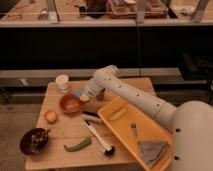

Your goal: Wipe red bowl with sponge

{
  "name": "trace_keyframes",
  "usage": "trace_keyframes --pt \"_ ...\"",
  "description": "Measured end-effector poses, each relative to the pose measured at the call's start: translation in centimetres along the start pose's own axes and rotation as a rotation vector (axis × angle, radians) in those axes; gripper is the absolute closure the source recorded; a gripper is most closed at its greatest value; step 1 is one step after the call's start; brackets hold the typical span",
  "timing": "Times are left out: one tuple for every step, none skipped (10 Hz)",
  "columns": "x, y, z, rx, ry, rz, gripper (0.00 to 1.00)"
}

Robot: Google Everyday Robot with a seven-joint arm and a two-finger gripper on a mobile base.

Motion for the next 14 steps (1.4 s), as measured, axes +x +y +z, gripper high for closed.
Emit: trace_keyframes --pt "0.6 -0.4 2.3 0.023 -0.014 -0.004 1.00" --pt "0.6 -0.4 3.4 0.030 -0.026 -0.001 1.00" --pt "0.6 -0.7 4.6 0.037 -0.037 -0.001 1.00" --pt "0.7 -0.8 5.1 0.035 -0.042 0.000 1.00" --pt "0.9 -0.9 5.3 0.029 -0.045 0.003 1.00" --pt "1.0 -0.6 5.1 0.017 -0.044 0.007 1.00" --pt "1.1 -0.3 4.8 0.005 -0.043 0.010 1.00" --pt "1.2 0.1 4.4 -0.005 -0.041 0.013 1.00" --pt "1.6 0.3 4.2 -0.011 -0.039 0.012 1.00" --pt "2.1 0.6 4.2 -0.014 -0.040 0.008 1.00" --pt "3.0 0.6 4.9 -0.009 -0.044 -0.006 1.00" --pt "3.6 0.5 5.7 -0.001 -0.048 -0.016 1.00" --pt "4.1 0.5 6.3 0.006 -0.048 -0.024 1.00" --pt "4.6 0.4 7.0 0.014 -0.047 -0.033 1.00"
